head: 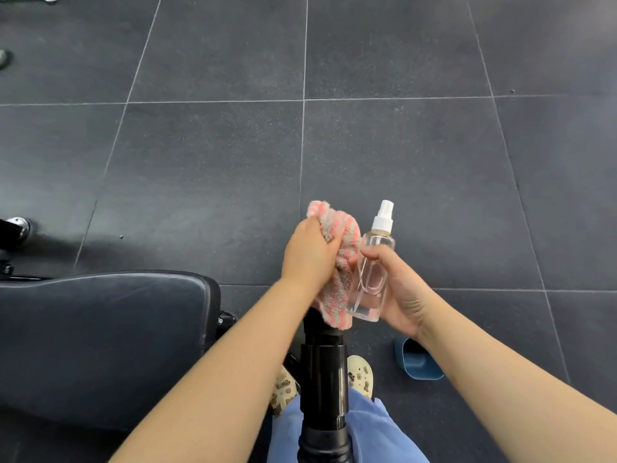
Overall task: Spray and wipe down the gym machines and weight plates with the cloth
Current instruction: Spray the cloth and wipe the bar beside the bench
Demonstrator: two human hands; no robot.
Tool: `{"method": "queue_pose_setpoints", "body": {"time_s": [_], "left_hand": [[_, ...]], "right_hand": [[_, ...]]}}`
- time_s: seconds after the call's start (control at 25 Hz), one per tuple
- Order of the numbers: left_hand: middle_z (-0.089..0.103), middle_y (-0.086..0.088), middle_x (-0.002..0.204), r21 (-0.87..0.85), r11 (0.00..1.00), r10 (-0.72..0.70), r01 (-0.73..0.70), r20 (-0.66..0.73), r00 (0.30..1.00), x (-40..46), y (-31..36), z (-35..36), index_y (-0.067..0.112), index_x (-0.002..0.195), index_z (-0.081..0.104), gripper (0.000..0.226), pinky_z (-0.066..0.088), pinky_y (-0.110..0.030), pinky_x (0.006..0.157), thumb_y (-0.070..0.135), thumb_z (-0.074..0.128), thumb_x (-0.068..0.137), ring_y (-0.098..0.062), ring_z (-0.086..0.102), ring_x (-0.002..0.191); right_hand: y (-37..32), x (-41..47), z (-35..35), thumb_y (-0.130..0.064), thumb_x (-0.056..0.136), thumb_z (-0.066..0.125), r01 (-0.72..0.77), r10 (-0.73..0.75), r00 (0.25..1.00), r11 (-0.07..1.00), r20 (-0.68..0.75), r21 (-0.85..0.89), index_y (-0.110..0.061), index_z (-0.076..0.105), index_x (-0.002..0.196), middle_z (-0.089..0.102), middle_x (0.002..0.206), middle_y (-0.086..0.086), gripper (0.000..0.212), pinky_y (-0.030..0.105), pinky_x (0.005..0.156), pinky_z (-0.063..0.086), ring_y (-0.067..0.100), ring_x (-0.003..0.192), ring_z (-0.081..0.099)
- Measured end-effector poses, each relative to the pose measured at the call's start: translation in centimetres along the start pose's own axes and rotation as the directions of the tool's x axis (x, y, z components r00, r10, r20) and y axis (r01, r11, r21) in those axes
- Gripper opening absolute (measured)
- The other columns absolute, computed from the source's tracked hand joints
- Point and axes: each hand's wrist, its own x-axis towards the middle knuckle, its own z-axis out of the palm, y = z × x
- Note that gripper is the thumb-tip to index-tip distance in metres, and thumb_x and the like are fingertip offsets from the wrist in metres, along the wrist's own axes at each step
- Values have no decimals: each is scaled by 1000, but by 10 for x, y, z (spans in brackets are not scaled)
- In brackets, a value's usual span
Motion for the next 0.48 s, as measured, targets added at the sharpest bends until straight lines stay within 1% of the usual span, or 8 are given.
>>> {"method": "queue_pose_setpoints", "body": {"time_s": [0.08, 0.12, 0.2, 0.24, 0.28, 0.32, 0.36, 0.48], "left_hand": [[62, -10, 114, 118, 993, -41, 9, 265, 963, 31, 6, -11, 12, 122, 58, 43, 42, -30, 84, 42, 51, 92, -27, 57, 106], [64, -8, 109, 133, 988, -128, 79, 415, 901, 47, 7, -16, 11, 116, 61, 42, 44, -29, 80, 43, 55, 89, -25, 60, 99], [68, -6, 98, 141, 946, -311, 293, 659, 685, 65, 11, -25, 9, 107, 63, 45, 50, -31, 74, 45, 65, 81, -23, 66, 85], [70, -8, 96, 183, 924, -358, 336, 720, 595, 70, 13, -26, 8, 105, 64, 47, 52, -34, 73, 46, 68, 76, -24, 67, 82], [70, -9, 95, 224, 918, -377, 327, 749, 545, 73, 15, -26, 8, 104, 65, 48, 53, -35, 74, 46, 68, 75, -25, 68, 81], [70, -10, 93, 240, 924, -370, 297, 755, 541, 75, 16, -25, 7, 101, 65, 43, 53, -34, 74, 43, 66, 77, -25, 67, 79], [68, -9, 90, 236, 937, -344, 256, 738, 580, 74, 18, -23, 8, 96, 64, 35, 51, -33, 74, 40, 63, 82, -24, 65, 77], [63, -12, 92, 240, 970, -175, 45, 556, 812, 60, 21, -16, 7, 90, 59, 27, 41, -29, 68, 32, 52, 92, -26, 59, 82]], "right_hand": [[-2, 5, -2, -31, 71, 67, -30, 30, 1000, 999, 2, -13, -13, 58, 80, 60, 75, 2, 22, 32, 66, 52, 16, 68, 59], [-2, 8, -3, -32, 69, 68, -39, 39, 999, 999, 3, -23, -12, 58, 83, 61, 79, 3, 26, 35, 71, 53, 18, 73, 60], [-3, 12, -6, -37, 66, 64, -47, 47, 999, 998, 13, -30, -12, 58, 84, 60, 89, 7, 32, 46, 89, 50, 24, 87, 59], [-3, 13, -6, -37, 65, 64, -48, 49, 999, 998, 15, -27, -11, 58, 83, 60, 91, 8, 32, 50, 96, 46, 25, 91, 57], [-4, 15, -7, -37, 65, 65, -50, 50, 999, 998, 13, -29, -12, 58, 81, 60, 89, 8, 31, 51, 98, 43, 25, 91, 56], [-4, 16, -7, -38, 64, 65, -53, 54, 999, 998, 5, -36, -12, 58, 79, 61, 86, 7, 31, 50, 97, 44, 25, 87, 57], [-4, 16, -7, -39, 63, 64, -59, 59, 998, 997, -5, -44, -12, 58, 79, 62, 83, 5, 32, 47, 93, 46, 23, 83, 58], [-3, 15, -5, -38, 62, 64, -68, 67, 998, 997, -11, -47, -11, 58, 83, 61, 82, 5, 34, 41, 85, 47, 22, 81, 58]]}}
